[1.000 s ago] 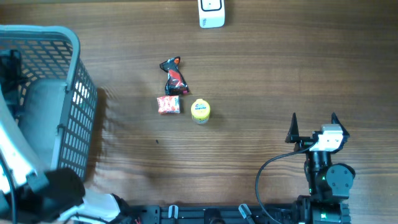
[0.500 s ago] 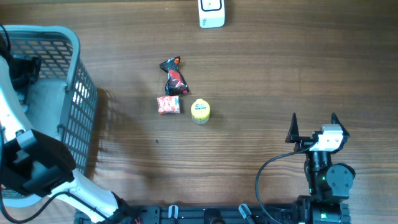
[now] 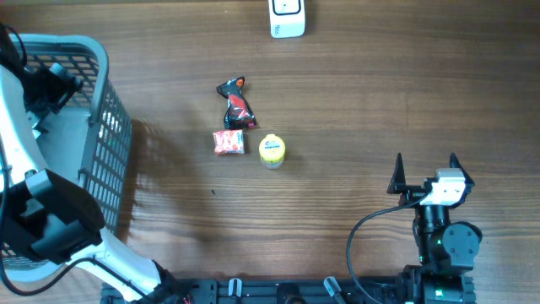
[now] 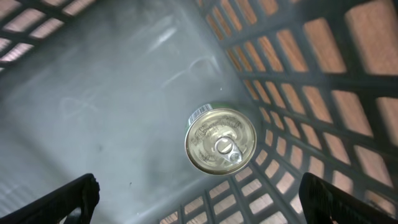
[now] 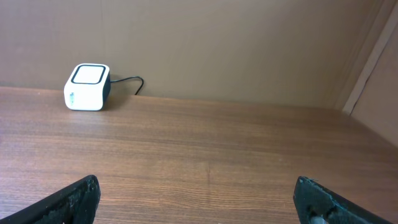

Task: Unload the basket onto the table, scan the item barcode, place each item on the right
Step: 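Move the left gripper back into the basket over the green-labelled tin can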

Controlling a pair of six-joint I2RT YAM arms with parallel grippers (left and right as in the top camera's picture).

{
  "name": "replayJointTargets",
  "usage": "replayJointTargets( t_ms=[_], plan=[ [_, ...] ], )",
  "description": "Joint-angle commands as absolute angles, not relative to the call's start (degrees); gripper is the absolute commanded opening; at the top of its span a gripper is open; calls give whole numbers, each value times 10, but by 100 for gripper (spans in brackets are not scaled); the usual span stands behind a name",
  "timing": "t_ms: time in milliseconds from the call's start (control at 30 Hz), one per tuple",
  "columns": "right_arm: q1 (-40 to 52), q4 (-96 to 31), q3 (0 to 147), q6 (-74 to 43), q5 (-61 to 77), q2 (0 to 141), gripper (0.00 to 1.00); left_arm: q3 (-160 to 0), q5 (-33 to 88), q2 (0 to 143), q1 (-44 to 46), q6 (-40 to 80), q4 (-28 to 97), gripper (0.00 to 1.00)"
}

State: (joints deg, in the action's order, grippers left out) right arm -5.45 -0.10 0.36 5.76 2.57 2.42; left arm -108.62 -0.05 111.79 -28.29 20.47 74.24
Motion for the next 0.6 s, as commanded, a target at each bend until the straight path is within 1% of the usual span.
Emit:
replayJointTargets(
  t_ms=[0,67,267,400,567],
  plan=[
    [-56,0,3,49,33,25,100,-1008,23,1126,-289,171,697,100],
    [-56,0,3,49,33,25,100,-966,23,1126,-290,173,667,100],
    [-56,0,3,49,33,25,100,-864,1,1126,-290,239,588,100],
    [-56,0,3,49,33,25,100,-838,0,1126,-290,280,566,100],
    [-56,0,3,49,33,25,100,-836,0,1126,-290,277,559,100]
  ],
)
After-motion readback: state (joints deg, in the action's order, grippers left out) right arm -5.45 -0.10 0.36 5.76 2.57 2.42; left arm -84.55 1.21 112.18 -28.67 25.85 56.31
